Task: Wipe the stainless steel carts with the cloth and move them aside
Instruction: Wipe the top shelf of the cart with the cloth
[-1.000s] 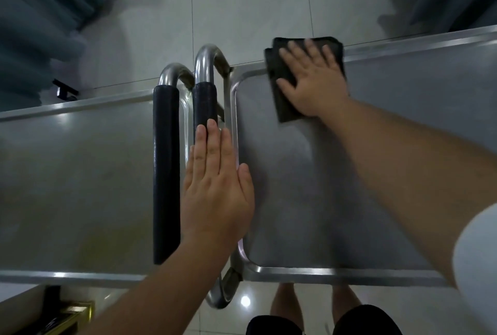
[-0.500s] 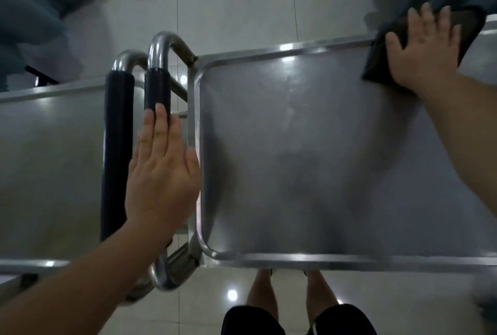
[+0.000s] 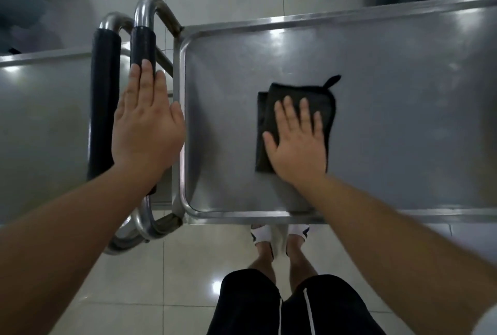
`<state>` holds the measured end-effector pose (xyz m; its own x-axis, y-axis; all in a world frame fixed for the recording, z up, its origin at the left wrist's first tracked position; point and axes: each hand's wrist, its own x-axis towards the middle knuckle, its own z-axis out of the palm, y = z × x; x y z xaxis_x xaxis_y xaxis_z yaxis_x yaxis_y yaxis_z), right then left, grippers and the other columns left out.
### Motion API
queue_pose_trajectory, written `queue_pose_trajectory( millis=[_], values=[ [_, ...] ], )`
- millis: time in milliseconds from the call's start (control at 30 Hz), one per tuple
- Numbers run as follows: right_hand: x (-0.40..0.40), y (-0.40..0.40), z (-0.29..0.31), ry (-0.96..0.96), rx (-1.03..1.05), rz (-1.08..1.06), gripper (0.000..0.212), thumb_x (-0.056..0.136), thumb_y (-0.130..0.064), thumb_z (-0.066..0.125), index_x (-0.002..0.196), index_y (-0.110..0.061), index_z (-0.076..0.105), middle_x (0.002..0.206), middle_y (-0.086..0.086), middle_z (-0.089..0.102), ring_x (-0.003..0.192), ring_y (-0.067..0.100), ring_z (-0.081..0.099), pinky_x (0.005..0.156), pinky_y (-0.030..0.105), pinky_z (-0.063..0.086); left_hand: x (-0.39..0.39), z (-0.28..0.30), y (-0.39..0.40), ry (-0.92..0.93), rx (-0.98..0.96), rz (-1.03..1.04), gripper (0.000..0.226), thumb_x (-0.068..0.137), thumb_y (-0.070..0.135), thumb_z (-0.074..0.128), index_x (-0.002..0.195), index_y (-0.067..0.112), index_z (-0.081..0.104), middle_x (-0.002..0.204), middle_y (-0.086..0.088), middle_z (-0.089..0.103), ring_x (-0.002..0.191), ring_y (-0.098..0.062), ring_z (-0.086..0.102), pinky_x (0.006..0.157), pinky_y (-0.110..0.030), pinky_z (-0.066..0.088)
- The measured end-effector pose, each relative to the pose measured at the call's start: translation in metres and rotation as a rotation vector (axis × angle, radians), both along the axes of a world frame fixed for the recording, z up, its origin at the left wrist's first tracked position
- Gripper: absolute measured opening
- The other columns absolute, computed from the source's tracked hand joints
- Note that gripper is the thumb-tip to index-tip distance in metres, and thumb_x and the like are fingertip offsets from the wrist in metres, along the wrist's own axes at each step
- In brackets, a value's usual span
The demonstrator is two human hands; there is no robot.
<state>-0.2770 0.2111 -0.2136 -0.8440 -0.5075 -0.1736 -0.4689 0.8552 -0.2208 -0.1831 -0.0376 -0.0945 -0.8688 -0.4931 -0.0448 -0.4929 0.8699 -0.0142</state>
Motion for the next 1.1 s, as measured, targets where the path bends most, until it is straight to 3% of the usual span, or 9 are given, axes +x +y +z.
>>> queue_pose_trajectory(
  millis=[200,467,567,733,800,867,1000,1100],
  values=[
    [0.101,0.001,-0.016,-0.02,-0.015,0.113,0.072,0.107,-0.062,0.021,0.168,-0.025,0.009,0.176,-0.001,0.005,0.161,0.025,-0.005,0.129,0.054,0.005,0.003,-0.003,-0.001,0.047,-0.028,-0.035,0.064,0.112,0.044,0.02,0.168,0.014,0.016,0.177,-0.009,0.006,0.164,-0.021,-0.002,0.13,-0.044,0.003],
    [0.104,0.051,-0.014,-0.039,0.016,0.313,0.073,0.105,-0.065,0.019,0.168,-0.031,0.002,0.175,-0.008,-0.001,0.161,0.019,-0.011,0.129,0.05,0.004,0.003,-0.004,-0.002,0.108,0.007,-0.081,0.064,0.112,0.047,0.017,0.168,0.018,0.015,0.177,-0.008,0.007,0.164,-0.021,-0.002,0.132,-0.043,0.0],
    [0.09,0.079,-0.012,-0.026,0.042,0.299,0.073,0.105,-0.067,0.019,0.167,-0.034,0.0,0.175,-0.01,-0.001,0.161,0.016,-0.011,0.128,0.048,0.003,0.005,-0.004,0.004,0.123,-0.049,-0.184,0.063,0.112,0.044,0.018,0.168,0.015,0.018,0.177,-0.006,0.014,0.164,-0.019,0.001,0.133,-0.043,0.0],
    [0.068,0.12,-0.009,-0.041,0.079,0.175,0.073,0.103,-0.071,0.013,0.166,-0.039,-0.007,0.174,-0.013,-0.005,0.16,0.013,-0.014,0.128,0.046,-0.002,0.007,-0.001,0.006,0.112,-0.113,-0.402,0.053,0.113,0.036,0.027,0.162,0.015,0.033,0.166,-0.01,0.04,0.157,-0.026,0.029,0.129,-0.048,0.018],
    [0.061,0.132,-0.008,-0.051,0.082,0.152,0.073,0.102,-0.072,0.011,0.165,-0.039,-0.009,0.174,-0.014,-0.008,0.159,0.013,-0.017,0.128,0.045,-0.003,0.006,-0.003,0.009,0.008,-0.182,-0.585,0.054,0.112,0.032,0.029,0.159,0.009,0.039,0.158,-0.017,0.048,0.147,-0.035,0.043,0.117,-0.054,0.033],
    [0.056,0.141,-0.009,-0.051,0.072,0.132,0.073,0.103,-0.072,0.01,0.165,-0.039,-0.009,0.174,-0.014,-0.009,0.159,0.012,-0.018,0.128,0.045,-0.004,0.005,-0.009,0.015,-0.122,-0.234,-0.671,0.054,0.111,0.028,0.036,0.16,0.006,0.037,0.158,-0.021,0.047,0.145,-0.04,0.045,0.113,-0.056,0.037],
    [0.047,0.158,-0.009,-0.044,0.037,0.135,0.072,0.103,-0.071,0.012,0.166,-0.039,-0.005,0.174,-0.014,-0.004,0.16,0.012,-0.014,0.128,0.045,-0.002,-0.006,-0.018,0.055,-0.212,-0.05,-0.455,0.063,0.106,0.033,0.052,0.162,0.01,0.037,0.163,-0.018,0.043,0.149,-0.038,0.043,0.118,-0.055,0.034],
    [0.035,0.182,-0.01,-0.038,0.038,0.116,0.072,0.103,-0.071,0.013,0.166,-0.039,-0.005,0.174,-0.014,-0.004,0.159,0.011,-0.015,0.128,0.045,-0.002,-0.021,-0.034,0.107,-0.2,0.093,-0.412,0.065,0.106,0.037,0.051,0.164,0.013,0.035,0.167,-0.014,0.038,0.152,-0.035,0.04,0.12,-0.051,0.032]
  ],
)
